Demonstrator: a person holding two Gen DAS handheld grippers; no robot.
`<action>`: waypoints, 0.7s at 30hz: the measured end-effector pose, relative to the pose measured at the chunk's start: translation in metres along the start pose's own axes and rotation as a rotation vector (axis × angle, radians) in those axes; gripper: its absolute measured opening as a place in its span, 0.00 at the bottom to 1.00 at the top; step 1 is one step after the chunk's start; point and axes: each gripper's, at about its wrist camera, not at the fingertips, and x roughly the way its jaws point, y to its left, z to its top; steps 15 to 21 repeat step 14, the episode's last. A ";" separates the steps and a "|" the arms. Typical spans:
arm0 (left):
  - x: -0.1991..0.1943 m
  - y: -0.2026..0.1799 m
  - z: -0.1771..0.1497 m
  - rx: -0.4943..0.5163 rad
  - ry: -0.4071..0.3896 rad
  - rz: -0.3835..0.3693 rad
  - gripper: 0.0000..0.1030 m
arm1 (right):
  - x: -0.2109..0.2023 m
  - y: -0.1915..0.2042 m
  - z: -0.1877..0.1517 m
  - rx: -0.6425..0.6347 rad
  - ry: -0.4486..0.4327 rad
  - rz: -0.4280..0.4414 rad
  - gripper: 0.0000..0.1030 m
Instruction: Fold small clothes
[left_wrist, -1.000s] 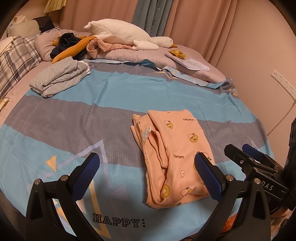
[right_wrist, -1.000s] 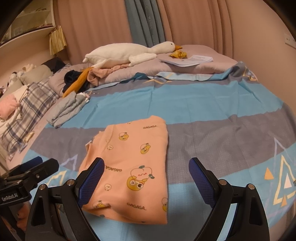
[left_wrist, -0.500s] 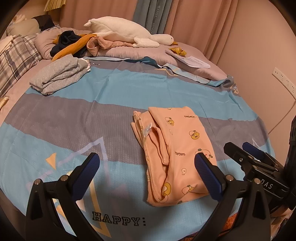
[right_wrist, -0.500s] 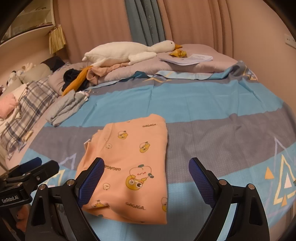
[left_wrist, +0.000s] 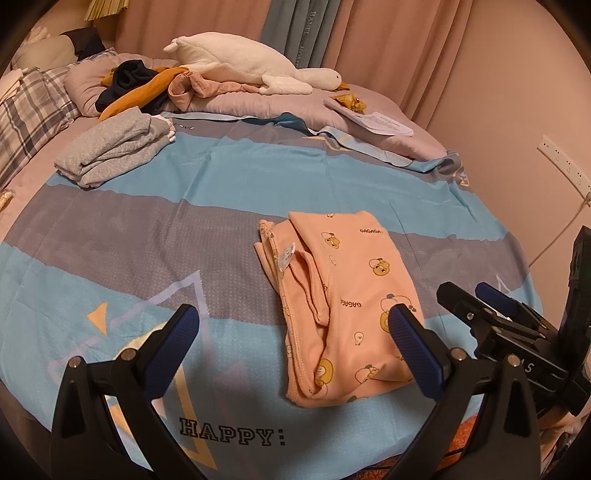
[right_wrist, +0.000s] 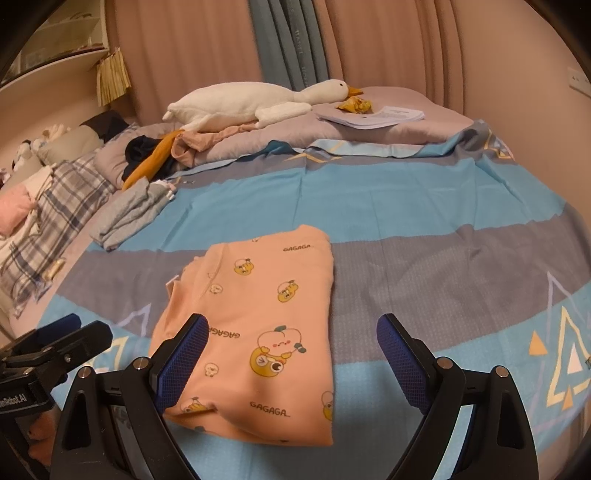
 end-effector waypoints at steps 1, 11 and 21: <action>0.000 -0.001 0.000 -0.001 0.000 0.001 1.00 | 0.000 0.000 0.000 0.001 -0.001 0.000 0.89; -0.004 0.000 0.000 0.004 -0.006 -0.004 1.00 | 0.000 -0.003 -0.003 0.006 -0.002 -0.005 0.89; -0.008 0.000 0.000 0.001 -0.010 -0.013 1.00 | 0.000 -0.003 -0.003 0.005 -0.001 -0.005 0.89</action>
